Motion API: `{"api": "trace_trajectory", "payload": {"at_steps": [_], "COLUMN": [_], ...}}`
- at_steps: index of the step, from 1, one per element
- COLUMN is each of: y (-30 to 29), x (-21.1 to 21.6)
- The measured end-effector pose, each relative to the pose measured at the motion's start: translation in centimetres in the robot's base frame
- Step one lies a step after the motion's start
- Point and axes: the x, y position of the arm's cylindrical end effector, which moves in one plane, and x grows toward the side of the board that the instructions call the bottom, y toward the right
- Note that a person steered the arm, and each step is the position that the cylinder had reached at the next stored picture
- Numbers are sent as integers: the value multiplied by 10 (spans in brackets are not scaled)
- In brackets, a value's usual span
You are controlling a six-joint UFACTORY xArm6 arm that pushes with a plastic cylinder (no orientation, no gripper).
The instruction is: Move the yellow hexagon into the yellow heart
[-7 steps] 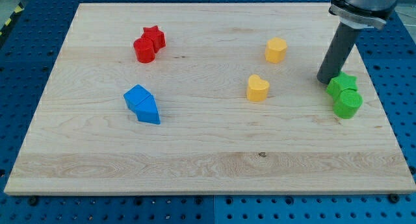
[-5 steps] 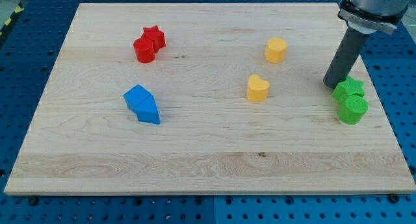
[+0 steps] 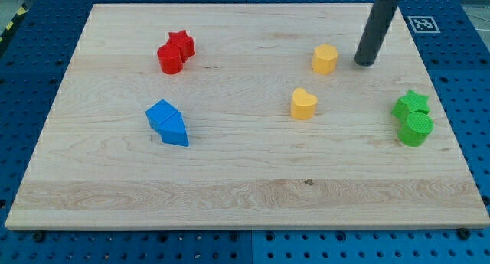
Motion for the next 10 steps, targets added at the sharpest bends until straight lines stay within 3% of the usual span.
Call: {"api": "trace_trajectory", "payload": {"at_steps": [2,10], "y": [-13,-84], "x": [-17,-11]}}
